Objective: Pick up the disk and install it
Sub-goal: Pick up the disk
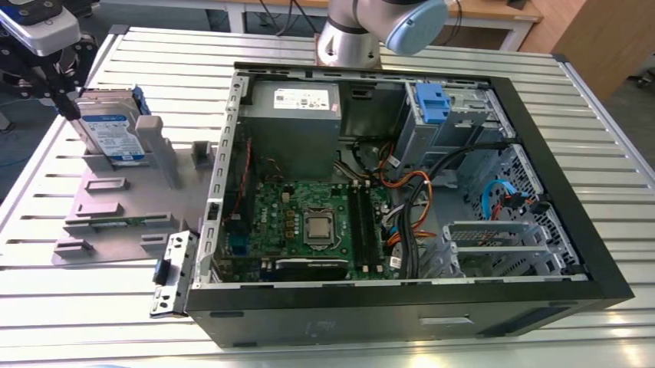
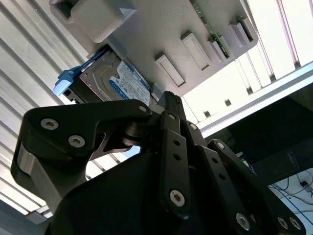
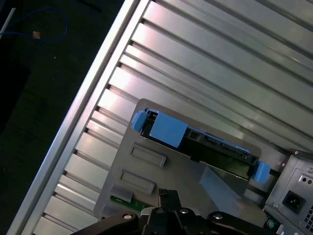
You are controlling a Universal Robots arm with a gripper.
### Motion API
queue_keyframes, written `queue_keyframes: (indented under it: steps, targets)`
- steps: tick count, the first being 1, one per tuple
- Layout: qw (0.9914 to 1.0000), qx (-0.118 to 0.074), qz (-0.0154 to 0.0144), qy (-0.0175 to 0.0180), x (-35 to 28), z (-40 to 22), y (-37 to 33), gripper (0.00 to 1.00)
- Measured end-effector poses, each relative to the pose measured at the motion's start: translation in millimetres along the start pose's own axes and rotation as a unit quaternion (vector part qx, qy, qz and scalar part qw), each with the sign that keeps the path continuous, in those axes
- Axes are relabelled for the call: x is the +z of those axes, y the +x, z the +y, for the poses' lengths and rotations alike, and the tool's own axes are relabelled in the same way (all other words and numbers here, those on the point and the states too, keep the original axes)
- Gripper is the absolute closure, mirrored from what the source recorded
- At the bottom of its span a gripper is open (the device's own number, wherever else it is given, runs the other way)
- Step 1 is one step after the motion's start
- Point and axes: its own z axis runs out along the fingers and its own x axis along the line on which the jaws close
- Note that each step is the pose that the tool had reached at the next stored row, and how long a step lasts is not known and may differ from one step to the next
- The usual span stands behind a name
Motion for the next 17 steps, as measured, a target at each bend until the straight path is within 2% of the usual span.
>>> queue_keyframes:
  steps: [7,17]
  targets:
    - [0.99999,-0.004,-0.0001,-0.0001,0.0,0.0,0.0,0.89]
    - [0.99938,-0.035,-0.0010,-0.0006,0.0,0.0,0.0,0.89]
